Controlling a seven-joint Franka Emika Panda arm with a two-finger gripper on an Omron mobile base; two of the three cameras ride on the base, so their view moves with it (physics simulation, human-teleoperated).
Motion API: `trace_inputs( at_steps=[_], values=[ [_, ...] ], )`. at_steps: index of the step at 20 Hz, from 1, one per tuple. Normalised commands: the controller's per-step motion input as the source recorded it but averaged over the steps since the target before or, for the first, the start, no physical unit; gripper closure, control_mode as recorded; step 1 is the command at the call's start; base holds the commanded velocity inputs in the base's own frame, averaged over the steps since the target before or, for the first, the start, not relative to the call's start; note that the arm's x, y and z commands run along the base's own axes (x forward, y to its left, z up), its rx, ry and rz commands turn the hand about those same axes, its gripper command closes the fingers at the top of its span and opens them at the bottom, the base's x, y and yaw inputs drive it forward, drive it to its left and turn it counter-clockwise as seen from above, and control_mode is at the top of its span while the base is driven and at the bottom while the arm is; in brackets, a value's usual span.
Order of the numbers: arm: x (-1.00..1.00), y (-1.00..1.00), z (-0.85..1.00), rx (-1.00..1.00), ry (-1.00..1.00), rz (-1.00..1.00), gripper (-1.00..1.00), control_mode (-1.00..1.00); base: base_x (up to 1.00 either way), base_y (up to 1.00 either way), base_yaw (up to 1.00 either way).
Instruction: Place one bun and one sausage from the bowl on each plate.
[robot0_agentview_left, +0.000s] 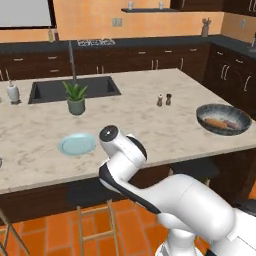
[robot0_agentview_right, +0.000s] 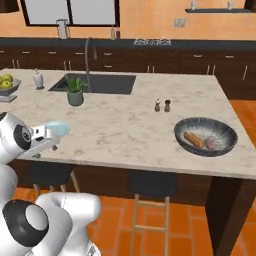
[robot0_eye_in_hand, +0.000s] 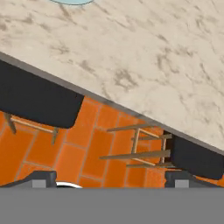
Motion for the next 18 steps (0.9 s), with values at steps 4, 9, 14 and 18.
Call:
trace_inputs(
  at_steps=[4,9,14,18],
  values=[
    [0.0,0.0,0.0,0.0,0.0,0.0,-1.0,1.0,0.0,-1.0,-0.21],
    [0.0,0.0,0.0,0.0,0.0,0.0,-1.0,1.0,0.03,-1.0,-0.16],
    [0.0,0.0,0.0,0.0,0.0,0.0,-1.0,1.0,0.24,-1.0,-0.09],
    [0.0,0.0,0.0,0.0,0.0,0.0,-1.0,1.0,0.76,-0.94,0.0]
  ],
)
